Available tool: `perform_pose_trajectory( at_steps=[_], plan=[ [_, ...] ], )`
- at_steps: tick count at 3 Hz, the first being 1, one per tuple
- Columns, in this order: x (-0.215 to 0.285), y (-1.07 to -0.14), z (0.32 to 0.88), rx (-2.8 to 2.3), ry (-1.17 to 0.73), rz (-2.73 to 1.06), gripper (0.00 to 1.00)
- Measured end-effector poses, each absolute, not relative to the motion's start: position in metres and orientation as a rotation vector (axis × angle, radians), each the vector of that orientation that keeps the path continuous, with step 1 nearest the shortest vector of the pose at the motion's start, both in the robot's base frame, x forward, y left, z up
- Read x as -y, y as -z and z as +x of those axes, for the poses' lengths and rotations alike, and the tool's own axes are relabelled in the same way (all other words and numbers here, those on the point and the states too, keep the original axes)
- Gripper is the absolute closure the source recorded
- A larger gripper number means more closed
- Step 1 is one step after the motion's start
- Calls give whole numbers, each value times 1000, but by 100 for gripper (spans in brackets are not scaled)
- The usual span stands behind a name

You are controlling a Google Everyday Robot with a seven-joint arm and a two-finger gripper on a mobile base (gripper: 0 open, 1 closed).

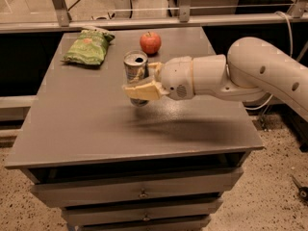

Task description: Move redbull can near apple

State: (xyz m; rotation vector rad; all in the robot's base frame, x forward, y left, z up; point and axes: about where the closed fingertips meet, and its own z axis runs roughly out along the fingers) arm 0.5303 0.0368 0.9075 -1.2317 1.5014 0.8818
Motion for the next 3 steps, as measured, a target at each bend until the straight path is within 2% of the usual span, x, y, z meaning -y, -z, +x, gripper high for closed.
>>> perform_pose_trajectory(
  at_steps=[1,2,3],
  plan=[
    [10,-912,566,-1513,-785,-1205,100],
    [73,-919,625,-1524,-652,-1135,100],
    [111,-920,684,-1534,-572,-1090,100]
  ],
)
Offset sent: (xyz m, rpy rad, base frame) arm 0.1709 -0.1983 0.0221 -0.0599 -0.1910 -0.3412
